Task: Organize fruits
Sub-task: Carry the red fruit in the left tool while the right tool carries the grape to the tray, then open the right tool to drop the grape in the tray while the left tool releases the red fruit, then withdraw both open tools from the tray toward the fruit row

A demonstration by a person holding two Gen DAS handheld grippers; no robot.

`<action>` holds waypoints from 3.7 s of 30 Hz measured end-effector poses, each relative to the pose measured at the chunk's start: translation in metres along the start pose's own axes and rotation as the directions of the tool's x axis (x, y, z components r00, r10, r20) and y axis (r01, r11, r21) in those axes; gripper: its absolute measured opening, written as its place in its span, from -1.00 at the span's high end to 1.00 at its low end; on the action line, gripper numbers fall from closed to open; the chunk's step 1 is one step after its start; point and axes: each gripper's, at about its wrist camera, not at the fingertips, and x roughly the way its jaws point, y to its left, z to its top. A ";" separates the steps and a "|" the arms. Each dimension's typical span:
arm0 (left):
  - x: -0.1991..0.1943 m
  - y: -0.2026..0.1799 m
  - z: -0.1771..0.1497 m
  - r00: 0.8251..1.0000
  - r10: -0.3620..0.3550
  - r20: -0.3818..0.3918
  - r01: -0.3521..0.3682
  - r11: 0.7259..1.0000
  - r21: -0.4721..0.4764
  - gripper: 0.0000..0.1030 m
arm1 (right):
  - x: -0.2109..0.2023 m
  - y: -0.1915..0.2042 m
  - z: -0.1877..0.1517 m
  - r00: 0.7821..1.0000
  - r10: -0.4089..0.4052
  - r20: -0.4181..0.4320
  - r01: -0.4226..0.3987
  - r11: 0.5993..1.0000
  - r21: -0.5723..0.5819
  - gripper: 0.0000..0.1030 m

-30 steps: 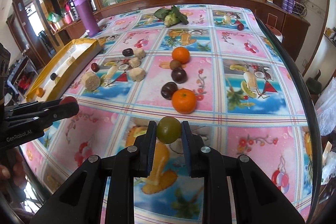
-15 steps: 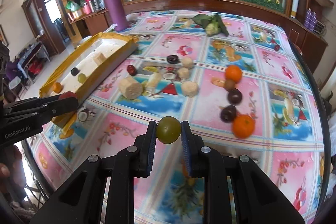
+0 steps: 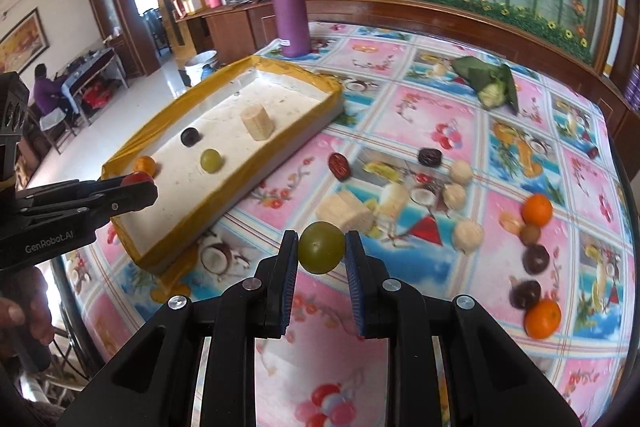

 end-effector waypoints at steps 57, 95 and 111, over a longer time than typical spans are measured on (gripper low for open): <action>0.058 0.055 0.012 0.990 0.102 -0.094 -0.099 0.995 0.033 0.18 | 0.131 0.076 0.080 0.993 0.021 -0.115 -0.040 0.984 -0.172 0.44; 0.009 -0.067 -0.008 0.997 0.071 0.034 -0.074 0.992 0.102 -0.56 | -0.046 -0.058 -0.049 0.991 -0.132 0.008 0.131 0.988 0.084 0.31; 0.036 -0.136 -0.029 0.996 0.069 -0.055 -0.056 0.975 0.213 -0.68 | -0.057 -0.160 -0.092 0.982 -0.178 -0.067 0.190 0.948 0.256 0.24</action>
